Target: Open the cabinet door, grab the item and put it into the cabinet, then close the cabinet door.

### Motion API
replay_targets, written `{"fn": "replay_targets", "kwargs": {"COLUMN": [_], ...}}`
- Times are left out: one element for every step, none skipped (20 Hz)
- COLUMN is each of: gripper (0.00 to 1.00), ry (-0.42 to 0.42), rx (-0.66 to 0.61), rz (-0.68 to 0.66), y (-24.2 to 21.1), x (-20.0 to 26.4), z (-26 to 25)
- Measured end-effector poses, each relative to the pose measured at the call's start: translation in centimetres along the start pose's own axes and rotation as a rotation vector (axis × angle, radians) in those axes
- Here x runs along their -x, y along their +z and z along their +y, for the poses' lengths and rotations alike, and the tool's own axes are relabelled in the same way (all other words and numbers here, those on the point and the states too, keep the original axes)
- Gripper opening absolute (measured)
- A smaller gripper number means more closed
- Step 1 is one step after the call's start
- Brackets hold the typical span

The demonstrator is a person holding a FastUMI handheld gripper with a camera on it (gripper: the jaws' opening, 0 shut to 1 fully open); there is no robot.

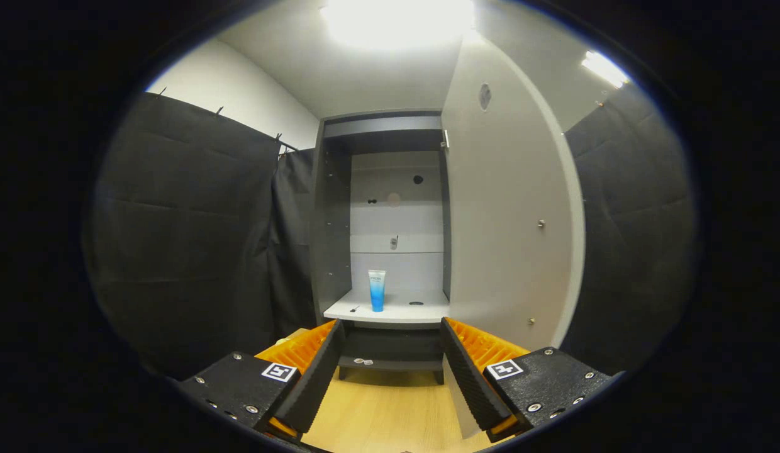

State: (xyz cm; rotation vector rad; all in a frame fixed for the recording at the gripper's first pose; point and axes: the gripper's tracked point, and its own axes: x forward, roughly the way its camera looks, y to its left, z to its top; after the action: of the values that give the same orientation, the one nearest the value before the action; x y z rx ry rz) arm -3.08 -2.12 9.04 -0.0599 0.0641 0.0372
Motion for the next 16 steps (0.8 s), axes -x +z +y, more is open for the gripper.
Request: {"fn": "replay_targets", "kwargs": {"gripper": [0.94, 0.94, 0.94, 0.94, 0.94, 0.94, 0.94, 0.94, 0.93, 0.93, 0.93, 0.93, 0.93, 0.93, 0.93, 0.93], "ry": [0.001, 0.003, 0.002, -0.004, -0.02, -0.042, -0.07, -0.101, -0.139, -0.175, -0.225, -0.265, -0.305, -0.343, -0.379, -0.415], "rx": [-0.001, 0.003, 0.012, 0.018, 0.02, 0.014, 0.001, -0.014, -0.03, -0.043, -0.059, -0.079, -0.101, -0.122, -0.143, -0.151], "rz": [-0.001, -0.012, -0.022, -0.034, -0.039, -0.044, -0.048, -0.051, -0.05, -0.044, -0.037, -0.033, -0.03, -0.023, -0.023, -0.022], "y": [0.2, 0.6, 1.3, 1.9, 2.4, 3.0, 3.5, 3.9, 4.2, 4.2, 4.2, 4.2, 4.2, 3.9, 3.8, 3.7], "x": [0.7, 1.7, 2.5, 3.2, 3.8, 4.3, 4.6, 5.0, 5.2, 5.5, 5.8, 6.0, 5.9, 6.0, 5.7, 5.5], "z": [-0.5, -1.2, -2.0, -2.9, -4.2, -5.6, -7.0, -8.5, -10.2, -11.7, -13.7, -15.4, -16.9, -18.4, -19.9, -21.4]}}
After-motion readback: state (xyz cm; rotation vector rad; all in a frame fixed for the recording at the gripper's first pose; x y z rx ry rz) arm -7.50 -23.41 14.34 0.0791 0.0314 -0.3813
